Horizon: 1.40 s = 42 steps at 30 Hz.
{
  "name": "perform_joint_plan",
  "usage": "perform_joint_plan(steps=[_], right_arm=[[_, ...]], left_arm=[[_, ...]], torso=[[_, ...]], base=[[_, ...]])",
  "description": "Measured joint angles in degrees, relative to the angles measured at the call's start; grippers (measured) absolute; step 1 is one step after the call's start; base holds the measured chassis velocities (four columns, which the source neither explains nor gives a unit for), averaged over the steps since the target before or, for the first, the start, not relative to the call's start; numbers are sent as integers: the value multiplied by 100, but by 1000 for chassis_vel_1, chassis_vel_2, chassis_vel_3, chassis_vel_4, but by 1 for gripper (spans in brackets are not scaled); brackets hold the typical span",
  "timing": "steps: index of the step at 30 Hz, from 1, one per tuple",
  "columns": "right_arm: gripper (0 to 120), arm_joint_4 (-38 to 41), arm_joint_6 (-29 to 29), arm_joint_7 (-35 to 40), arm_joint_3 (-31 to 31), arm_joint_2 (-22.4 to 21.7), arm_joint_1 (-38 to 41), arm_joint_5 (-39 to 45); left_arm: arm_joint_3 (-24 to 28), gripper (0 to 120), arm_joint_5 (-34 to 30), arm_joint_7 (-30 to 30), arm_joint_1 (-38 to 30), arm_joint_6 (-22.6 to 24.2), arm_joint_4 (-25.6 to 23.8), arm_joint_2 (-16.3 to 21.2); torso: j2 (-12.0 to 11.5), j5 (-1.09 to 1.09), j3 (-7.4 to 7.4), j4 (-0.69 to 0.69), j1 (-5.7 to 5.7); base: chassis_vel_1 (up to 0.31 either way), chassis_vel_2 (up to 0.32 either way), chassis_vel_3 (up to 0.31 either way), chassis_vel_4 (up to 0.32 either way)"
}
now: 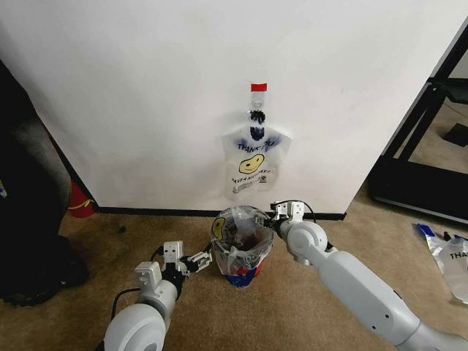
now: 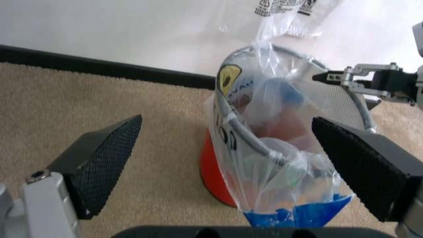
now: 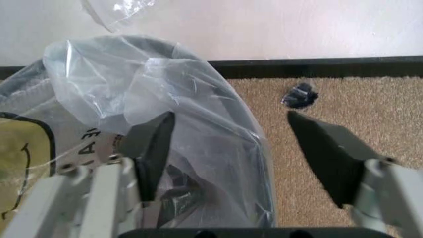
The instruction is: Pick up the garbage bag from the wall and place it over the trash bin.
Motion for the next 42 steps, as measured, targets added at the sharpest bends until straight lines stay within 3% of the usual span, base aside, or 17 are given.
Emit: perform_joint_plan(steps=[18,30,42], right_arm=[[1,-133,112,278,205,193,-120,159],[1,274,287,359,622,225,-463,384],[1,1577,715,236,1698,209,-1853,753]], left_arm=[[81,100,28,0,89,48,10,23],[47,100,10,9,209,26,-8,85],[-86,100,-1005,-359,93,7,69,77]], torso=[[0,0,0,0,0],[0,0,0,0,0],[0,0,-1,-1,0]], base=[[0,0,0,0],[0,0,0,0],[0,0,0,0]])
